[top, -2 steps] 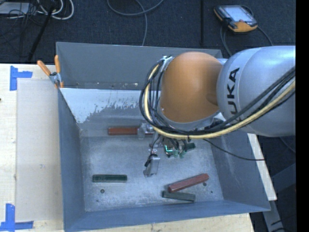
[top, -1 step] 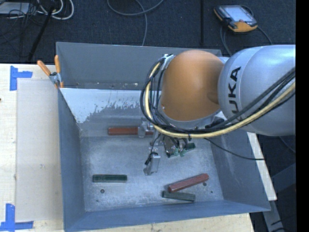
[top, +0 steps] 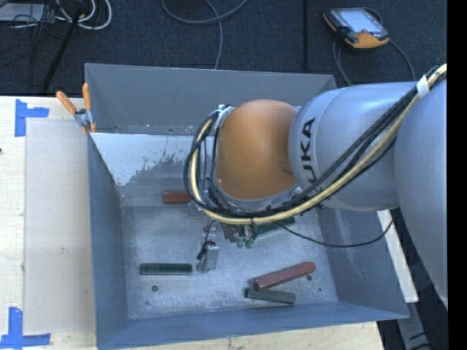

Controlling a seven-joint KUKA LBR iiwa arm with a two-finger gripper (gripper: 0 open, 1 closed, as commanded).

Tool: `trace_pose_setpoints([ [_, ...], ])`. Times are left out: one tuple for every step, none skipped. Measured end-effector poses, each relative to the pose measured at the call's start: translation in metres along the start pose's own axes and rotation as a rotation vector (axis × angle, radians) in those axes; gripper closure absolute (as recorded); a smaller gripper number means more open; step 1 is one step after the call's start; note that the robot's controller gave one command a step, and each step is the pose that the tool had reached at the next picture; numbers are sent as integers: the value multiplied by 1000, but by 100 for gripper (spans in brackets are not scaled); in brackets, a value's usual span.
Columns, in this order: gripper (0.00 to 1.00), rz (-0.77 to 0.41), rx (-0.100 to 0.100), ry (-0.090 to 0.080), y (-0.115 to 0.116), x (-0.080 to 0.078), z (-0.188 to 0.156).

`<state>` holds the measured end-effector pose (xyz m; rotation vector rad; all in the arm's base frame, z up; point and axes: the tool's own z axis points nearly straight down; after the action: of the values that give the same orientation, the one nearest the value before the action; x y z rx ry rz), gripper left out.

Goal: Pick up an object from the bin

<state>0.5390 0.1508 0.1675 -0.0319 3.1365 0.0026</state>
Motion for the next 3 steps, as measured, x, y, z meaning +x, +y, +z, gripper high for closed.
trace_pose_setpoints([
  [0,-192,2,8,53,20,19],
  [0,4,2,6,81,29,18],
  [0,-122,1,3,62,24,93],
])
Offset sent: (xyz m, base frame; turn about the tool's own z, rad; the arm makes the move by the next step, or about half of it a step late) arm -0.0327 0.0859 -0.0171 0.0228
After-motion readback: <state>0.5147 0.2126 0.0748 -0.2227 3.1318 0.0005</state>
